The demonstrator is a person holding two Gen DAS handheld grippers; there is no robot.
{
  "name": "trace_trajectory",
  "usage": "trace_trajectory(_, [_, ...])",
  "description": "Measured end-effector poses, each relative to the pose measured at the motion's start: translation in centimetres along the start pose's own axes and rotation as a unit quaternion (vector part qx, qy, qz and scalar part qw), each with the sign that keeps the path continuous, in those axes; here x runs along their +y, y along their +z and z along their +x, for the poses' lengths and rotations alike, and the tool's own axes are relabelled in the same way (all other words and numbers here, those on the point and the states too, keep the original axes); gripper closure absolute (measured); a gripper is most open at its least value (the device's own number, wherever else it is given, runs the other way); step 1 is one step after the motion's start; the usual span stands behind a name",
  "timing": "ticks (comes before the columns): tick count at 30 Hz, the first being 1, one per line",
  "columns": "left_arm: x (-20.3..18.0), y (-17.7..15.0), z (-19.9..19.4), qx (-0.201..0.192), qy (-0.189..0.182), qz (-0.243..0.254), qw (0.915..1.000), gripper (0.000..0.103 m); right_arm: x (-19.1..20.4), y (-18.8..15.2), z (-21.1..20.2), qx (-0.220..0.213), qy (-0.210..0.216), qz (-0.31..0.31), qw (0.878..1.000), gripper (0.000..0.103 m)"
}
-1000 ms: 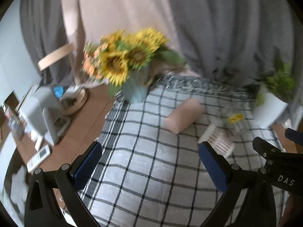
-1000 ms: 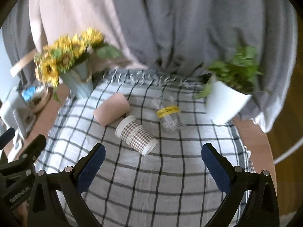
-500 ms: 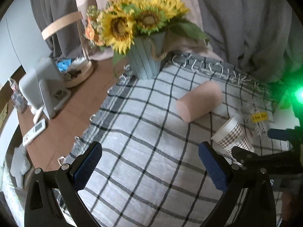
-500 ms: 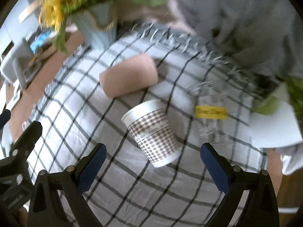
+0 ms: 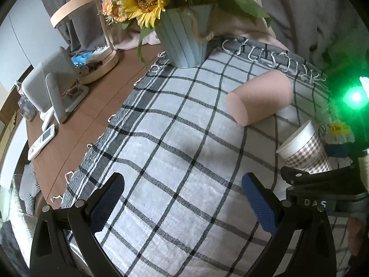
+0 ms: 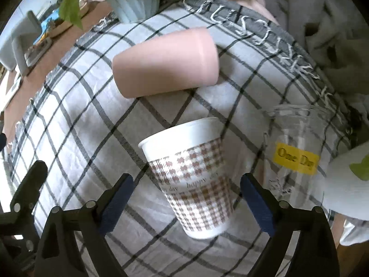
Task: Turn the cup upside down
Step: 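Move the right tool to the houndstooth paper cup and close on it, then lift the paper cup with the right tool and turn it rim-down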
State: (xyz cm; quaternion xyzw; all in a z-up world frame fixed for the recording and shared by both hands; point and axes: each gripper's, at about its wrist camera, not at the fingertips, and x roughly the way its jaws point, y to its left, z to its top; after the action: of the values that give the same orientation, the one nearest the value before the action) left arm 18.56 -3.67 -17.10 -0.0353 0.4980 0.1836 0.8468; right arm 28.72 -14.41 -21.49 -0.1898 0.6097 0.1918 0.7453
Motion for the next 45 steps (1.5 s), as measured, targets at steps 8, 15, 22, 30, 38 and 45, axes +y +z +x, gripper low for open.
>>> trace_trajectory(8, [0.0,0.1,0.7,0.0,0.001,0.01,1.0,0.0,-0.6,-0.5,1.8,0.001,-0.007,0.036,0.999,0.039])
trace_trajectory(15, [0.5,1.1,1.1,-0.009,-0.032,0.052,0.9981,0.0,-1.2,-2.2,0.2,-0.024,-0.005,0.103,0.994,0.04])
trace_trajectory(22, [2.3,2.0,-0.2,-0.05,-0.078,0.136,0.9863,0.0,-1.2,-5.5,-3.4,-0.045,0.008,0.231,0.972,0.04])
trace_trajectory(30, [5.1,1.6,-1.8,-0.075,-0.125,0.197,0.9696,0.0,3.9,-10.1,-6.3,-0.08,-0.028,0.339,0.937,0.04])
trace_trajectory(38, [8.1,0.5,-1.0,-0.053,-0.15,0.183,0.9702,0.0,7.2,-12.3,-4.4,-0.045,0.002,0.409,0.911,0.04])
trace_trajectory(45, [8.4,-0.5,0.1,-0.051,-0.131,0.203,0.9689,0.0,7.6,-13.4,-3.0,-0.047,0.017,0.446,0.894,0.039])
